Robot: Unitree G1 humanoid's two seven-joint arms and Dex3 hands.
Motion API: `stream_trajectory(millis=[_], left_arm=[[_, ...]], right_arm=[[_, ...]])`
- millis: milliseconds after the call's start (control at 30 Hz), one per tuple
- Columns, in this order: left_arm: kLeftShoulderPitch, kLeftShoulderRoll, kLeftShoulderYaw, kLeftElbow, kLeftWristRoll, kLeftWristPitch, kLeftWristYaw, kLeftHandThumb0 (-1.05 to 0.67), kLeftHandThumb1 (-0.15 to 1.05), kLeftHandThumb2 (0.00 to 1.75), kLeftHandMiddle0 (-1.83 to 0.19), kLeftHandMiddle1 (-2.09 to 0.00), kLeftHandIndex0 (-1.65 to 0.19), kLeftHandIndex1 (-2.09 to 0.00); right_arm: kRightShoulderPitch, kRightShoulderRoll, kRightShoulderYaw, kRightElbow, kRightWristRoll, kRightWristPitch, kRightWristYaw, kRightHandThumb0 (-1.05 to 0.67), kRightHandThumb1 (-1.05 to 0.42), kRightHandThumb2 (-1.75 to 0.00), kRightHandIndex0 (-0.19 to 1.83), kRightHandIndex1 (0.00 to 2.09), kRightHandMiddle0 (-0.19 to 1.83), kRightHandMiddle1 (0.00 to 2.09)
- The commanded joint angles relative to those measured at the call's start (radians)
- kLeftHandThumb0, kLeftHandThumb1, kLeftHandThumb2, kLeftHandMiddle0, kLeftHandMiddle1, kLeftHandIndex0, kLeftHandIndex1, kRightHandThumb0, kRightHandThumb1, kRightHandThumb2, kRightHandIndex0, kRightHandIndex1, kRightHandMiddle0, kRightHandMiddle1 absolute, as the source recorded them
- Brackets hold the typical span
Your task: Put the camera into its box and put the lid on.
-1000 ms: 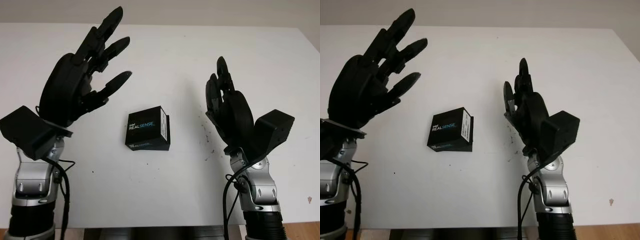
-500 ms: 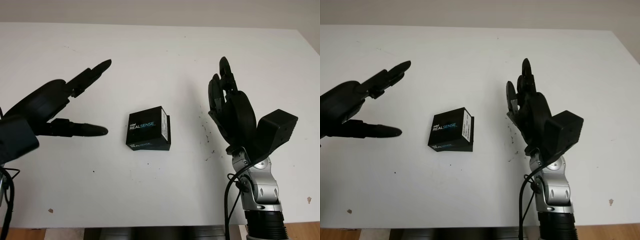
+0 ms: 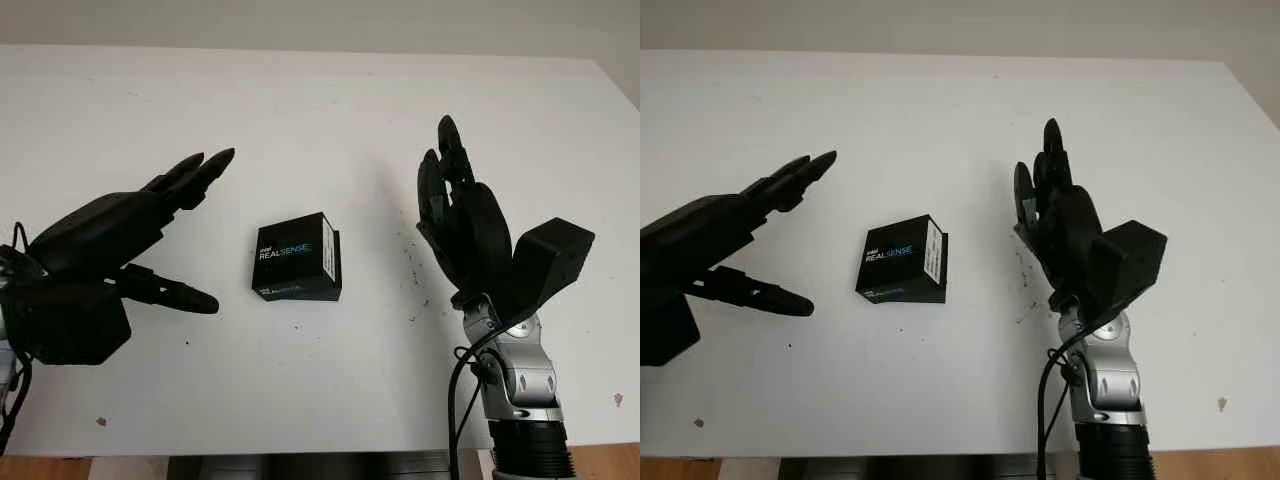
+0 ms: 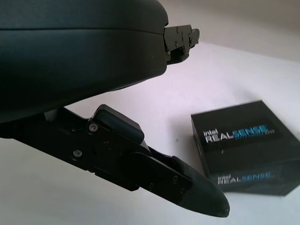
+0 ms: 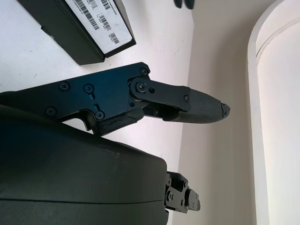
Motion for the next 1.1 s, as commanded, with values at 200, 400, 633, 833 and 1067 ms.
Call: stream_trajectory(millis=[200, 400, 633, 833, 1067], left_arm=[[-0.034, -0.063, -0.052, 0.025, -0.027, 0.035, 0.017, -0.91, 0.92, 0.06, 0.18, -0.04, 0.19, -0.01], [-0.050, -0.087, -0.080, 0.044, -0.042, 0.067, 0.002, -0.94, 0.93, 0.06, 0.18, -0.05, 0.19, 0.00], [-0.070, -0.101, -0.106, 0.076, -0.061, 0.083, -0.015, -0.94, 0.95, 0.06, 0.18, -0.05, 0.19, -0.01], [-0.082, -0.100, -0.121, 0.082, -0.064, 0.093, -0.033, -0.91, 0.92, 0.05, 0.16, -0.06, 0.17, -0.03], [-0.093, -0.100, -0.133, 0.098, -0.040, 0.061, -0.015, -0.90, 0.91, 0.05, 0.08, -0.08, 0.11, -0.07]], right_arm=[[-0.002, -0.004, 0.002, -0.012, 0.001, 0.001, -0.005, -0.69, -1.05, -0.56, -0.17, 0.05, -0.15, 0.06], [0.001, 0.000, 0.000, -0.020, 0.002, 0.008, -0.010, -0.68, -1.05, -0.56, -0.17, 0.05, -0.14, 0.06], [0.006, -0.006, -0.004, -0.014, 0.009, -0.006, 0.007, -0.67, -1.05, -0.58, -0.18, 0.05, -0.15, 0.05], [0.006, -0.005, 0.000, -0.024, 0.000, 0.011, -0.003, -0.70, -1.05, -0.56, -0.17, 0.05, -0.15, 0.05], [0.009, -0.005, 0.002, -0.018, -0.001, -0.003, 0.000, -0.70, -1.05, -0.56, -0.17, 0.05, -0.15, 0.05]])
